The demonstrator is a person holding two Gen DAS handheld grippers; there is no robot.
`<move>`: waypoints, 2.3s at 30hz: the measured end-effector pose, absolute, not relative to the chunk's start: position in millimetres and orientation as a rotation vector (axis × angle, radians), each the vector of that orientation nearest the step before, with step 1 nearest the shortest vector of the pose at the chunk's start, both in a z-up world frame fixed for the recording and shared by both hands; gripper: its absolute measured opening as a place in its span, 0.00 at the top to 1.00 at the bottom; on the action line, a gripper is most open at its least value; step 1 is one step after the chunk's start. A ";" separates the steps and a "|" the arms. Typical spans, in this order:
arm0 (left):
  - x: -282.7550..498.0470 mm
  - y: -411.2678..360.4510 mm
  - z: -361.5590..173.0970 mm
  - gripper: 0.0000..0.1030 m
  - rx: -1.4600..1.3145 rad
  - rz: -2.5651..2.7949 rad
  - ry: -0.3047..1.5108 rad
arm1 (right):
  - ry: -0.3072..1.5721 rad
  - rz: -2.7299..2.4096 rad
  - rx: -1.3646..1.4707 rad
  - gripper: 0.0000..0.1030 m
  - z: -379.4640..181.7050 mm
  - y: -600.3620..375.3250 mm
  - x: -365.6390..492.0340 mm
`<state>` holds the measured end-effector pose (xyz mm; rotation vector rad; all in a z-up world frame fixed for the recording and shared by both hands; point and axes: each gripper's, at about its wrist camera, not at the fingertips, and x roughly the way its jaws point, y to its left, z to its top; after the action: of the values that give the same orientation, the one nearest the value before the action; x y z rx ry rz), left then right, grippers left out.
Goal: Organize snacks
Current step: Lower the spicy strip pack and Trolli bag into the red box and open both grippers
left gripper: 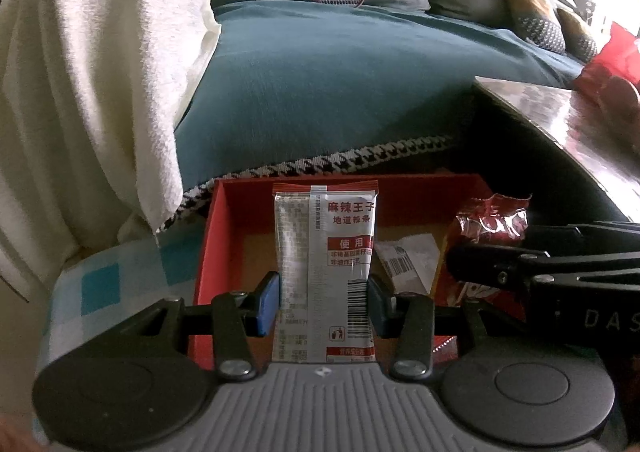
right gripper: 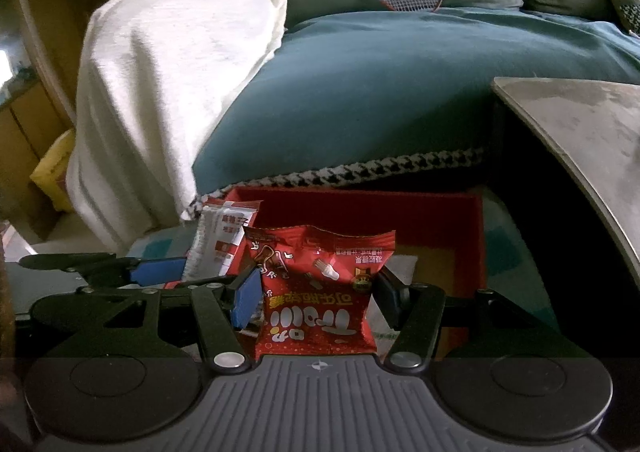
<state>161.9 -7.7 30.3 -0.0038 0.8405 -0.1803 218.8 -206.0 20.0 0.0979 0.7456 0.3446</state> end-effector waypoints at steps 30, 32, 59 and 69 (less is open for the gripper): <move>205.9 -24.1 -30.5 0.61 0.095 -0.135 0.967 | 0.889 0.285 0.034 0.35 -33.0 -203.9 282.1; 207.1 -23.5 -31.7 0.61 0.092 -0.134 0.972 | 0.897 0.280 0.032 0.36 -37.8 -204.1 286.1; 215.4 -22.0 -40.6 0.55 0.107 -0.103 0.962 | 0.904 0.282 -0.020 0.36 -55.9 -195.4 317.2; 217.1 -15.1 -36.1 0.44 0.033 -0.116 1.007 | 0.913 0.300 -0.028 0.23 -63.2 -192.6 310.1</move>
<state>217.1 -15.1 -36.1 0.0330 1.0068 -0.1165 310.1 -192.6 -63.2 -0.0278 0.9126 0.3004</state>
